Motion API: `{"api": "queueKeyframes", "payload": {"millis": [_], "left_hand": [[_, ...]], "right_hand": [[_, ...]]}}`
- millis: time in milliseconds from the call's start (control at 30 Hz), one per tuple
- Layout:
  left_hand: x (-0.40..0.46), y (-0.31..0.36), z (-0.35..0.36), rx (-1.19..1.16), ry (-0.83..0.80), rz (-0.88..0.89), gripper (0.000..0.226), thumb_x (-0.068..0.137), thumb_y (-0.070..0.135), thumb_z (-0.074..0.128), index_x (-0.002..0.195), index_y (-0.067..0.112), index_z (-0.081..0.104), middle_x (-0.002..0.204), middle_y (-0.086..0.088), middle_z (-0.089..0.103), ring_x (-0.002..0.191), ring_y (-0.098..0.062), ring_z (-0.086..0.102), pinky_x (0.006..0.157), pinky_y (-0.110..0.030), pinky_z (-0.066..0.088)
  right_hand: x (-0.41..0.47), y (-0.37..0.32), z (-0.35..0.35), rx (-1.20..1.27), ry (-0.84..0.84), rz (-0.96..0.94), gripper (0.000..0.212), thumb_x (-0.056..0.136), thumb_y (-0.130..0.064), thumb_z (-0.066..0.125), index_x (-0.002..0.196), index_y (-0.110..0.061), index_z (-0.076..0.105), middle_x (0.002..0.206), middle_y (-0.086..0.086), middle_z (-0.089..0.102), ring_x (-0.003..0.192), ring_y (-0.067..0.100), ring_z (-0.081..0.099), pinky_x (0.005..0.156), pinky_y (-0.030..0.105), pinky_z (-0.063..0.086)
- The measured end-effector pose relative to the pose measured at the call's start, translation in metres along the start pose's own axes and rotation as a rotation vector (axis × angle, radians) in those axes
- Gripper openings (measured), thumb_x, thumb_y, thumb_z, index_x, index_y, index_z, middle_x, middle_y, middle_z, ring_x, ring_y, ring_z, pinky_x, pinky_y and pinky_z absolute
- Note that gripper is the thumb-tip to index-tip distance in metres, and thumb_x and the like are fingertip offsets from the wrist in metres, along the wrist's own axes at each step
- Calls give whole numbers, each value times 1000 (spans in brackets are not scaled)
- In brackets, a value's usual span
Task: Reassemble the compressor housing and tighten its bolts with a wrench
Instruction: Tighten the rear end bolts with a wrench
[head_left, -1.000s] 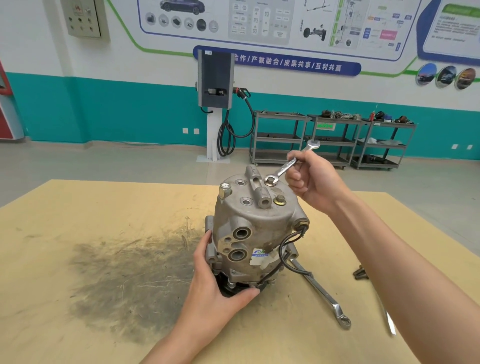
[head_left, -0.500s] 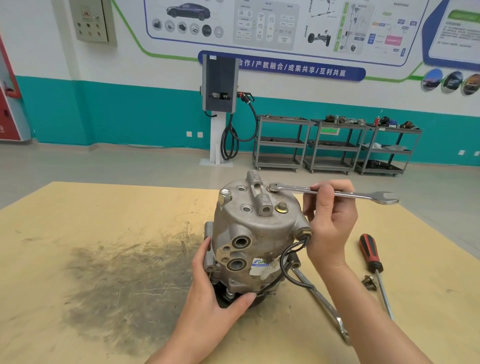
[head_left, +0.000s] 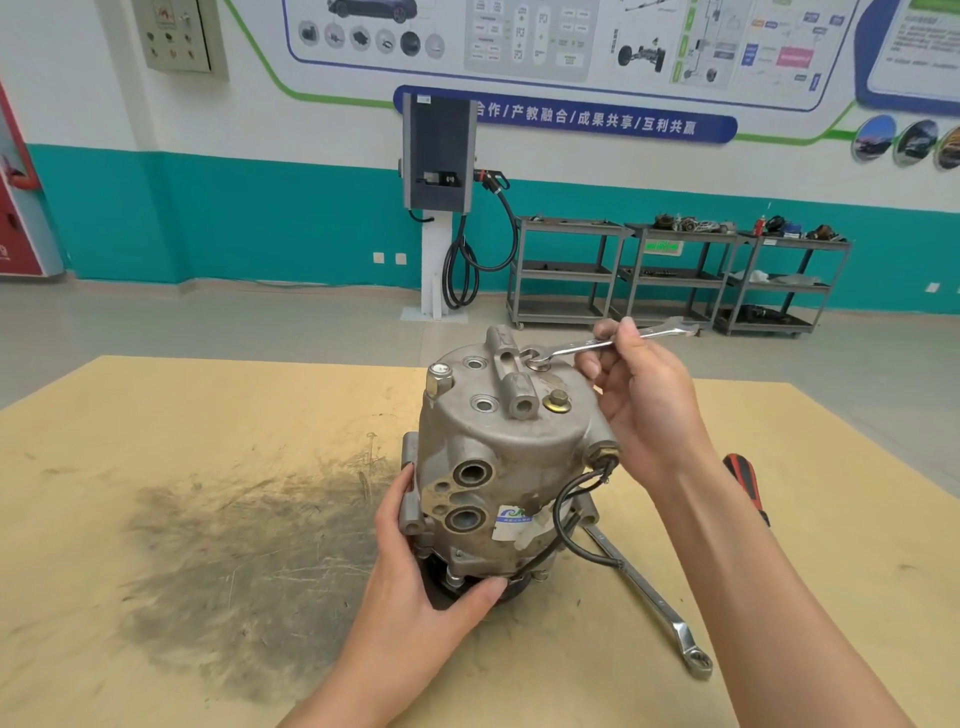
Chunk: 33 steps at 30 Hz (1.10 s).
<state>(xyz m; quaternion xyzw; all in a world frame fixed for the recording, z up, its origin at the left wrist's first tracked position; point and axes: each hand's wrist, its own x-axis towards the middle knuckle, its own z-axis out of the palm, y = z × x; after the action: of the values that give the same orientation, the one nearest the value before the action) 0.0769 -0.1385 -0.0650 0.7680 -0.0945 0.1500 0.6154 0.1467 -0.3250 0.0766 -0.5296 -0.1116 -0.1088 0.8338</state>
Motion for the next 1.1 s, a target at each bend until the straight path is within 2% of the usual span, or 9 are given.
{"api": "queueKeyframes", "payload": {"millis": [267, 400, 533, 600, 733, 800, 867, 967, 1100], "left_hand": [[-1, -3, 0, 1, 0, -15, 104, 55, 61, 78, 114, 86, -3, 123, 53, 41, 117, 24, 43, 83, 9, 31], [-1, -3, 0, -2, -4, 0, 104, 56, 58, 78, 117, 85, -2, 126, 50, 42, 119, 22, 44, 86, 7, 32], [-2, -2, 0, -4, -13, 17, 105, 58, 57, 79, 123, 80, -2, 129, 47, 43, 122, 17, 46, 89, -2, 38], [-2, -2, 0, -8, -15, 15, 105, 59, 57, 79, 123, 80, -1, 129, 48, 42, 121, 18, 47, 88, 1, 37], [-2, -1, 0, -17, -16, 5, 103, 58, 56, 78, 121, 82, 0, 126, 50, 43, 118, 21, 47, 85, 7, 32], [-2, -1, 0, -14, -15, 7, 103, 58, 55, 78, 122, 81, 1, 125, 50, 44, 117, 21, 48, 85, 7, 32], [-2, -1, 0, -10, -15, 3, 102, 58, 55, 77, 121, 82, 1, 124, 50, 45, 116, 21, 48, 84, 7, 32], [-1, -1, -1, -2, -10, -1, 102, 57, 56, 77, 119, 83, 0, 123, 51, 45, 116, 22, 47, 84, 8, 31], [-2, 0, -1, -7, -13, -6, 102, 57, 56, 77, 118, 83, 0, 122, 52, 45, 114, 22, 48, 83, 8, 32]], "right_hand": [[3, -6, 0, 53, -27, 41, 32, 106, -28, 29, 86, -14, 50, 55, -1, 50, 53, 11, 48, 51, 19, 43], [6, -7, -2, 4, -2, 34, 32, 106, -27, 29, 85, -14, 49, 57, -1, 47, 54, 12, 47, 53, 20, 43], [8, -5, -7, -60, -10, 23, 32, 106, -27, 31, 85, -14, 51, 57, -1, 48, 56, 12, 47, 56, 23, 42], [7, 0, -7, -106, 6, -97, 31, 106, -24, 32, 85, -14, 52, 57, -4, 50, 57, 12, 48, 59, 22, 42], [-2, 14, -1, -291, 77, -598, 22, 103, -16, 39, 83, -15, 49, 65, -12, 51, 55, 10, 46, 57, 19, 39], [-5, 15, -1, -317, 77, -697, 18, 100, -20, 43, 83, -18, 49, 67, -17, 52, 54, 7, 45, 56, 17, 38], [-5, 13, -4, -341, 70, -721, 16, 97, -23, 46, 83, -20, 52, 67, -18, 53, 53, 7, 46, 55, 18, 38], [-2, 9, -6, -365, 19, -722, 20, 100, -15, 43, 83, -17, 52, 67, -16, 52, 54, 9, 47, 58, 19, 39], [1, 2, -1, -280, 21, -539, 26, 104, -19, 35, 85, -13, 53, 59, -7, 53, 57, 14, 49, 62, 23, 42]]}}
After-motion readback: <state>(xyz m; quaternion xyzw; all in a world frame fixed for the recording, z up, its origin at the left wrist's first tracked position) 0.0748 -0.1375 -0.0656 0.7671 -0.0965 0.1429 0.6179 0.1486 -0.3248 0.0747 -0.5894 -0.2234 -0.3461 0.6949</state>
